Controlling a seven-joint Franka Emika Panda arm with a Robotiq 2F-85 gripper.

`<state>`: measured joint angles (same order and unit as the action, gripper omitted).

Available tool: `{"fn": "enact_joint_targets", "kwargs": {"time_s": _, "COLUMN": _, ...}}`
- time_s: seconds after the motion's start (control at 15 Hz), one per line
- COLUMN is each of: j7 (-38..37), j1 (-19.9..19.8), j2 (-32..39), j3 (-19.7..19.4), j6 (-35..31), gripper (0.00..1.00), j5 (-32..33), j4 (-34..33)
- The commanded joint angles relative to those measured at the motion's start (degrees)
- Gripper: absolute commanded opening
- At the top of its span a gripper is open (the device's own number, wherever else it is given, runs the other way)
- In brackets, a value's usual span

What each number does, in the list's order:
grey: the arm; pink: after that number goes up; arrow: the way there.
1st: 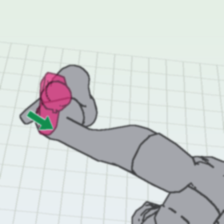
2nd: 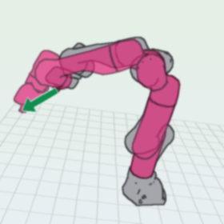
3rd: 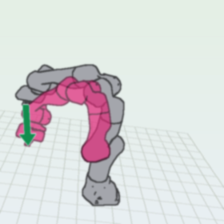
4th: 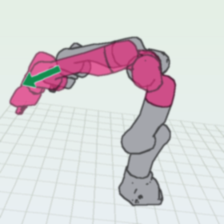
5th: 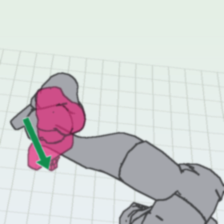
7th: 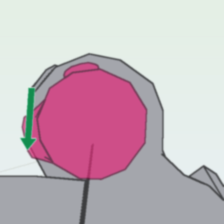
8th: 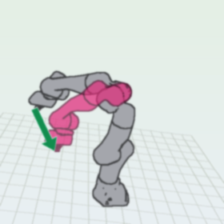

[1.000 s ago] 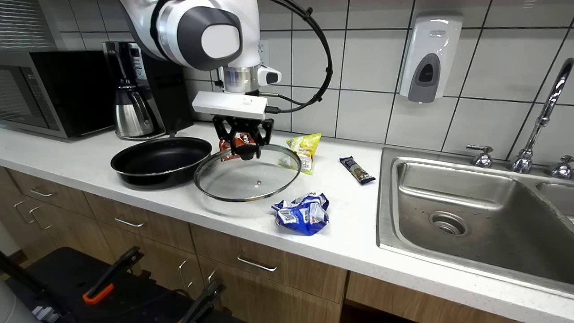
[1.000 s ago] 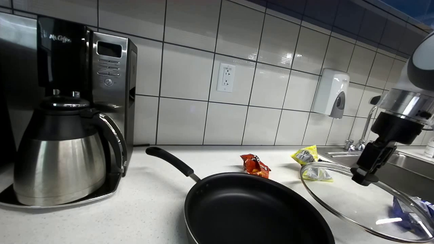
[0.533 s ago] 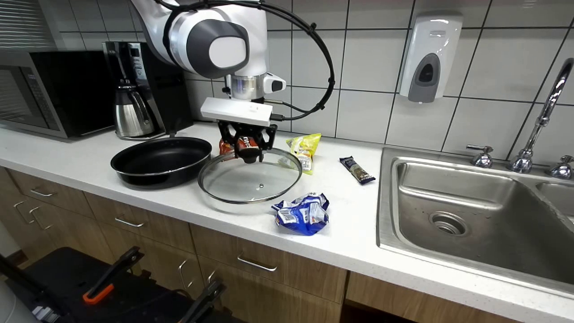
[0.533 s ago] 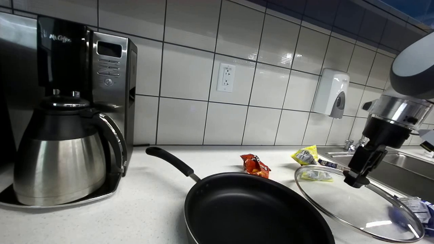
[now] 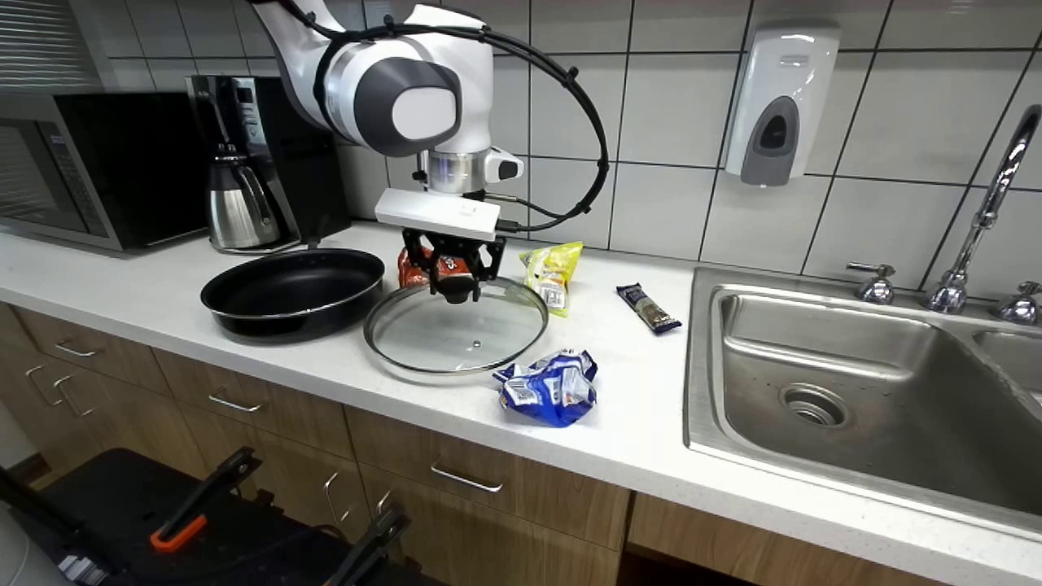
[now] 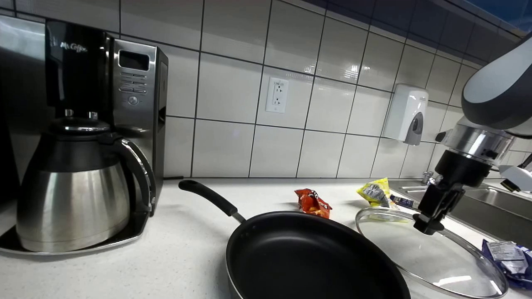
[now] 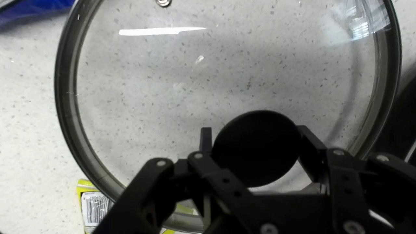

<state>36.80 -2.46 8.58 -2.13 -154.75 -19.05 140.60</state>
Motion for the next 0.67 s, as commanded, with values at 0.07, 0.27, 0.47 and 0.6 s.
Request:
{"fn": "enact_joint_targets", "kwargs": {"time_s": 0.07, "j7": 2.4, "j1": -3.2, "j2": 1.4, "j3": 3.4, "j6": 0.3, "gripper": 0.39, "j5": -1.9, "j4": -2.9}}
{"fn": "enact_joint_targets", "kwargs": {"time_s": 0.27, "j7": 2.5, "j1": -4.2, "j2": 2.6, "j3": 4.6, "j6": 0.2, "gripper": 0.39, "j5": -2.0, "j4": -3.5}}
{"fn": "enact_joint_targets", "kwargs": {"time_s": 0.47, "j7": 2.4, "j1": -5.2, "j2": 3.5, "j3": 5.7, "j6": 0.2, "gripper": 0.39, "j5": -2.2, "j4": -3.8}}
{"fn": "enact_joint_targets", "kwargs": {"time_s": 0.6, "j7": 2.5, "j1": -5.8, "j2": 3.9, "j3": 6.2, "j6": 0.1, "gripper": 0.39, "j5": -2.3, "j4": -3.8}}
